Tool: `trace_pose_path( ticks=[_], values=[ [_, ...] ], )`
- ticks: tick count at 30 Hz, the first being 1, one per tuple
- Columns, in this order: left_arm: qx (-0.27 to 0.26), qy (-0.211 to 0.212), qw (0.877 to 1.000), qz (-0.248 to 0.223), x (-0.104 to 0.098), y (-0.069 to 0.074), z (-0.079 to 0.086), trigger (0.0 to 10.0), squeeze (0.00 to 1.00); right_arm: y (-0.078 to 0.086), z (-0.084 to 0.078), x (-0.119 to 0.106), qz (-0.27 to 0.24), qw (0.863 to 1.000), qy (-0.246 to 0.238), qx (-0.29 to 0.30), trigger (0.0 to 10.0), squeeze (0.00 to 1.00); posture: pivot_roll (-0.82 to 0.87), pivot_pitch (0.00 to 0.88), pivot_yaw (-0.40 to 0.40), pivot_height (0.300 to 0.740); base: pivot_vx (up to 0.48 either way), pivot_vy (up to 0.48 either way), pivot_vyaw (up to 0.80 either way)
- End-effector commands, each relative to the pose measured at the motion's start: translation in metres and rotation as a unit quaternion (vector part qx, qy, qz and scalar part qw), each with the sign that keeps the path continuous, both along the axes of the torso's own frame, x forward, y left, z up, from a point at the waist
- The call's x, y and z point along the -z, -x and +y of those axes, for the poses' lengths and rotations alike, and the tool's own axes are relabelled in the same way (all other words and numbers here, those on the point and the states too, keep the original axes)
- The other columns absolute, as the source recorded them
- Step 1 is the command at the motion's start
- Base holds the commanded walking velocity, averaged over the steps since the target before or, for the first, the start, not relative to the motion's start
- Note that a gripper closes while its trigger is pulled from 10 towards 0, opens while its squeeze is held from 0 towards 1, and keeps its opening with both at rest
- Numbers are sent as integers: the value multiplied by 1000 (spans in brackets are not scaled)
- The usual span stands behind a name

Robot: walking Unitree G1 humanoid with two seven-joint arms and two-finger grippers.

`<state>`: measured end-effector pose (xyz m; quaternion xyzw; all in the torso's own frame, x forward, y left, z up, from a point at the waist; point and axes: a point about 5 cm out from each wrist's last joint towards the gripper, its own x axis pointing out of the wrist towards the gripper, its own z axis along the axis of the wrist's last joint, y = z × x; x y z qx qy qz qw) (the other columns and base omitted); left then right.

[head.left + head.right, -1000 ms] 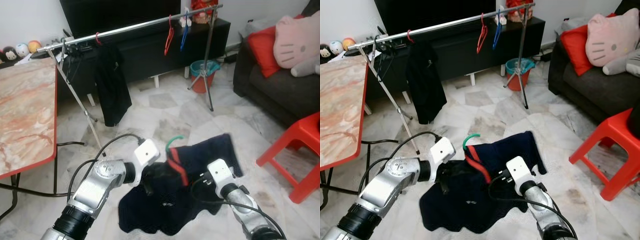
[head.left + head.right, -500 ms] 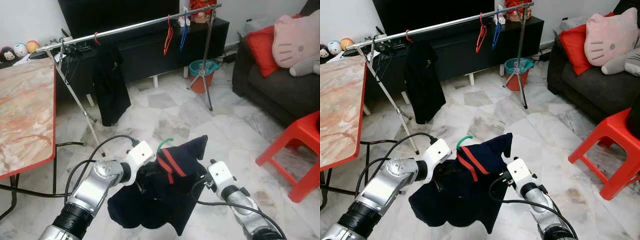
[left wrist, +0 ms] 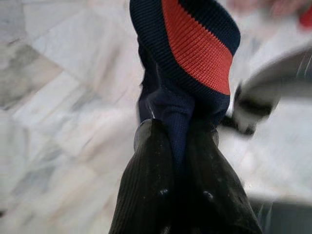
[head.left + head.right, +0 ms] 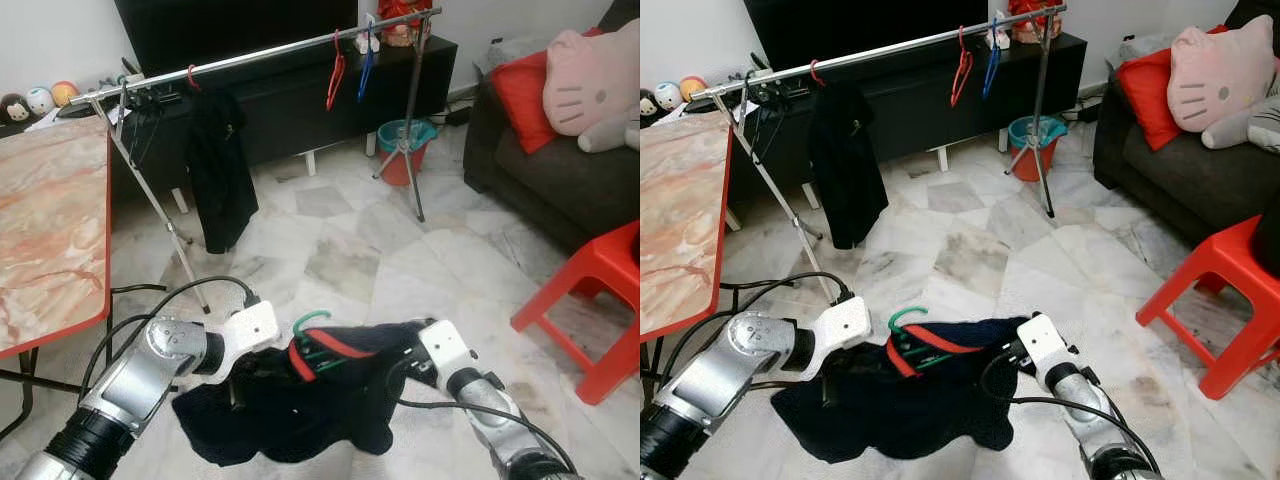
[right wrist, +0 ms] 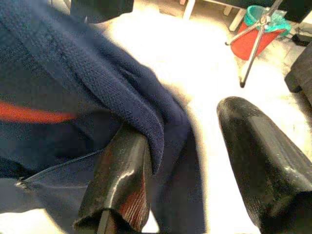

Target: Hang hanger

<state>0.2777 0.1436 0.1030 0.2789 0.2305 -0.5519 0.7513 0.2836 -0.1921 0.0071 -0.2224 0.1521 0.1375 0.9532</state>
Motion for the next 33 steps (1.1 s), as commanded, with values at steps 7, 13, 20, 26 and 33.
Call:
trace_pose_path(
  ticks=[7,13,20,26,33],
  values=[
    [57,-70,996,-17,0,3,18,10000,0,-5,-1,-4,-2,1000,12,-13,10000,0,4,0,64,740,0,0,0],
    [56,-75,995,-38,-5,-3,26,10000,0,-5,-3,-4,1,1000,16,-14,10000,0,6,0,63,740,0,0,0],
    [120,-109,985,-62,-20,-3,52,10000,0,-2,-3,0,22,999,23,-26,10000,0,16,0,60,740,0,0,0],
    [142,-177,965,-128,-23,-13,60,10000,0,0,-1,4,36,998,29,-38,10000,0,16,0,58,740,0,0,0],
    [166,-177,950,-198,-25,-21,53,10000,0,2,0,6,42,998,29,-44,10000,0,13,0,56,740,0,0,0]
  ],
)
